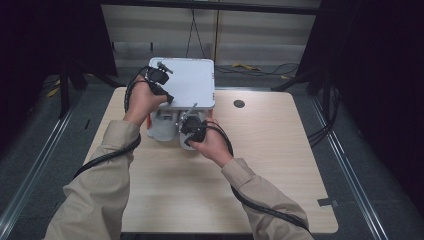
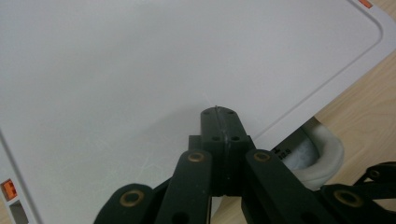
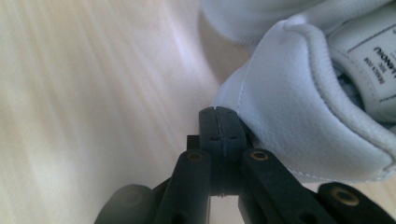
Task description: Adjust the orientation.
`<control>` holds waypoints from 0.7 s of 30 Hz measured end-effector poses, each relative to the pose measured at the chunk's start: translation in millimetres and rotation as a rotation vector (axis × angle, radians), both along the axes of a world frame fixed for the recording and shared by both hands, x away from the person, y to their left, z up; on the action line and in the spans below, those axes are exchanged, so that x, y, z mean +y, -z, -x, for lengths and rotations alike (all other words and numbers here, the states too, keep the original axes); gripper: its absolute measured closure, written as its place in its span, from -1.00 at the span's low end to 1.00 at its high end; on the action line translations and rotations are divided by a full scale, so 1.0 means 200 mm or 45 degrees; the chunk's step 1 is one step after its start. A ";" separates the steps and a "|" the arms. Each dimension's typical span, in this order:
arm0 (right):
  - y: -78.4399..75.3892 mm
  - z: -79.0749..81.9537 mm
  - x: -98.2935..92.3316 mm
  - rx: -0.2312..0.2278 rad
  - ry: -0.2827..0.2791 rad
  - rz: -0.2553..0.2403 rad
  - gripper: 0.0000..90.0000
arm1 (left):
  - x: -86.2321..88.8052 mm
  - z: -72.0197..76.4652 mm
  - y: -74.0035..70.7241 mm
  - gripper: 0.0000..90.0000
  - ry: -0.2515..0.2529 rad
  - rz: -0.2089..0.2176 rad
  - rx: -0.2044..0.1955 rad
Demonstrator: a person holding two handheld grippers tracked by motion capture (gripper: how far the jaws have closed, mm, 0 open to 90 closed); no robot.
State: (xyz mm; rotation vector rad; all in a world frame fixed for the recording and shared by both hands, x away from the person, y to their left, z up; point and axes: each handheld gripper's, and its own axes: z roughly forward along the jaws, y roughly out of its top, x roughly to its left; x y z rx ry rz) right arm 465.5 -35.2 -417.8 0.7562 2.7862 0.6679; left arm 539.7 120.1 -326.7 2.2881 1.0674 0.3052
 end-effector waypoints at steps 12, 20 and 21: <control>0.03 -0.09 0.08 -0.031 -0.014 -0.023 1.00 | 0.01 0.00 0.00 1.00 0.008 0.010 0.001; 0.04 -0.10 0.08 -0.011 -0.023 -0.039 1.00 | 0.01 0.00 0.00 1.00 0.000 0.014 -0.001; 0.04 -0.10 0.08 -0.011 -0.021 -0.034 1.00 | 0.00 0.00 0.00 1.00 0.000 0.009 -0.007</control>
